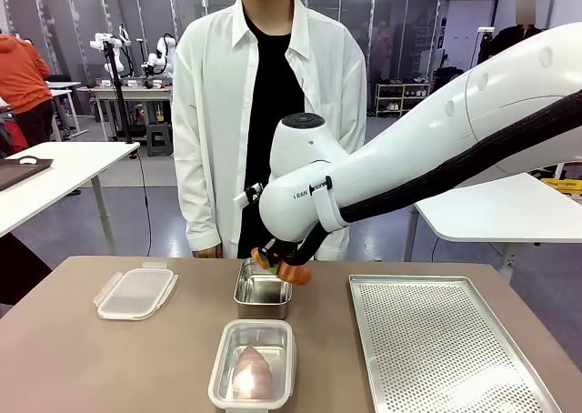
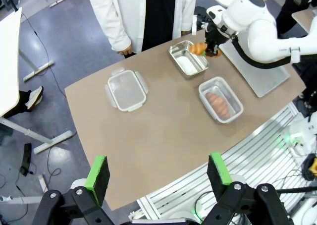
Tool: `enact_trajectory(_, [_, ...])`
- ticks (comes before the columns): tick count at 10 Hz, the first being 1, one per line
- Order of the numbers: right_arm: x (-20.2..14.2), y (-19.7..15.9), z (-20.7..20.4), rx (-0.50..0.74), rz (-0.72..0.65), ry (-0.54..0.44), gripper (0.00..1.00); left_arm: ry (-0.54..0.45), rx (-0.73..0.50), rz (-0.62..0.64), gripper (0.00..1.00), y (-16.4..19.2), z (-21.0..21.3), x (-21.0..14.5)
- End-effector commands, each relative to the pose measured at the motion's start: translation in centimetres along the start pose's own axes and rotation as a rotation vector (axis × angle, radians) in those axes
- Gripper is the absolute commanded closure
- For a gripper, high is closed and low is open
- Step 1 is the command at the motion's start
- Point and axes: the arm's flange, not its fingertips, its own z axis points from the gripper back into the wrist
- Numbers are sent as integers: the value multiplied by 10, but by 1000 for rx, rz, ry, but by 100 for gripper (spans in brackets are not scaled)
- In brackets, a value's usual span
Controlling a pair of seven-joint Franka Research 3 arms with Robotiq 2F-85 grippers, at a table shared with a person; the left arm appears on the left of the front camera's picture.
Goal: Place the bread into the airtight container.
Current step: Pick up a Butter Roll and place it into an empty Airtight Container.
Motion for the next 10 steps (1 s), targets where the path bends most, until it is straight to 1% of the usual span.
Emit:
enact_trajectory(1, [17,21,-11,-92,-269,24,56,1,-3,-12,0,-1,0,0])
enact_trajectory(2, [24,27,-18,-121,-380,35,56,1,-3,-12,0,-1,0,0])
enact_trajectory(3, [34,29,-23,-159,-506,16,56,1,-3,-12,0,-1,0,0])
enact_trajectory(4, [42,29,-27,-157,-627,12,56,1,-3,-12,0,-1,0,0])
enact_trajectory(5, [47,29,-30,-141,-713,-3,56,1,-3,-12,0,-1,0,0])
enact_trajectory(7, [53,28,-44,-185,-832,29,56,1,-3,-12,0,-1,0,0])
enact_trajectory(8, [53,27,-51,-199,-859,43,56,1,-3,-12,0,-1,0,0])
enact_trajectory(10, [51,24,-58,-225,-868,41,56,1,-3,-12,0,-1,0,0])
